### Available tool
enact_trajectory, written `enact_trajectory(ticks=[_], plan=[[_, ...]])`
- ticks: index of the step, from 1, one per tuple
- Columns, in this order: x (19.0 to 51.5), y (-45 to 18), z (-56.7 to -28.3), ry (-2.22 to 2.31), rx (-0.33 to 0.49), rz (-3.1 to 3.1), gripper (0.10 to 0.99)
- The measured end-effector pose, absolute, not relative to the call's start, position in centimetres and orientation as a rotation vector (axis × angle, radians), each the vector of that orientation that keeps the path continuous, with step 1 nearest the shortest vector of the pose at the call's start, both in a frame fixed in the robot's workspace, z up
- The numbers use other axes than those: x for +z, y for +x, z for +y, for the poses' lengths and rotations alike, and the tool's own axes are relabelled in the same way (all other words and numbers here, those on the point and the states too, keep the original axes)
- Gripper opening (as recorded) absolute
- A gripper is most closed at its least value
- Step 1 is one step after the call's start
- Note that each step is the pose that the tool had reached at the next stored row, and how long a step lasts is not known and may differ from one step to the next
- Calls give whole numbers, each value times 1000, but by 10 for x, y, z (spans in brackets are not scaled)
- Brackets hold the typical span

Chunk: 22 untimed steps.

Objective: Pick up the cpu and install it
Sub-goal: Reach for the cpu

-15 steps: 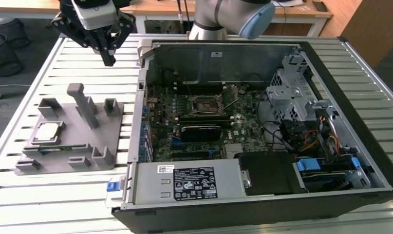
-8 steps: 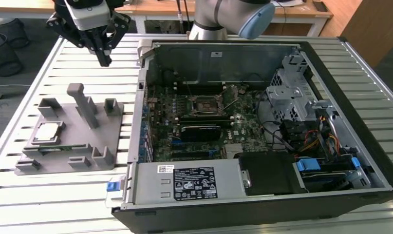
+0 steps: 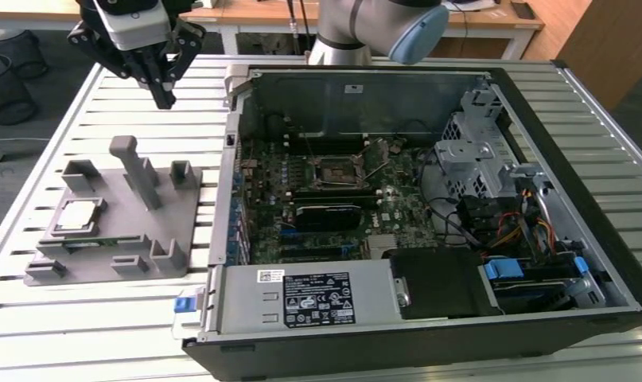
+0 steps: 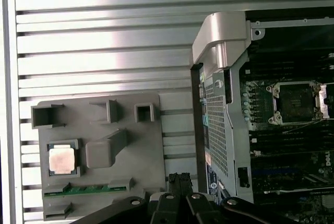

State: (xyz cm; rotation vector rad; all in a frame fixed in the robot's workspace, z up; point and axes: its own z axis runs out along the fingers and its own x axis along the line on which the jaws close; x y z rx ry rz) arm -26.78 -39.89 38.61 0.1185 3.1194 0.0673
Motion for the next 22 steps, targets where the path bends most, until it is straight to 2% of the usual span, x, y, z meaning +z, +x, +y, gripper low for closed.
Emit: enact_trajectory(ticks=[22], plan=[[384,-289,-399,119,67,3121,106]])
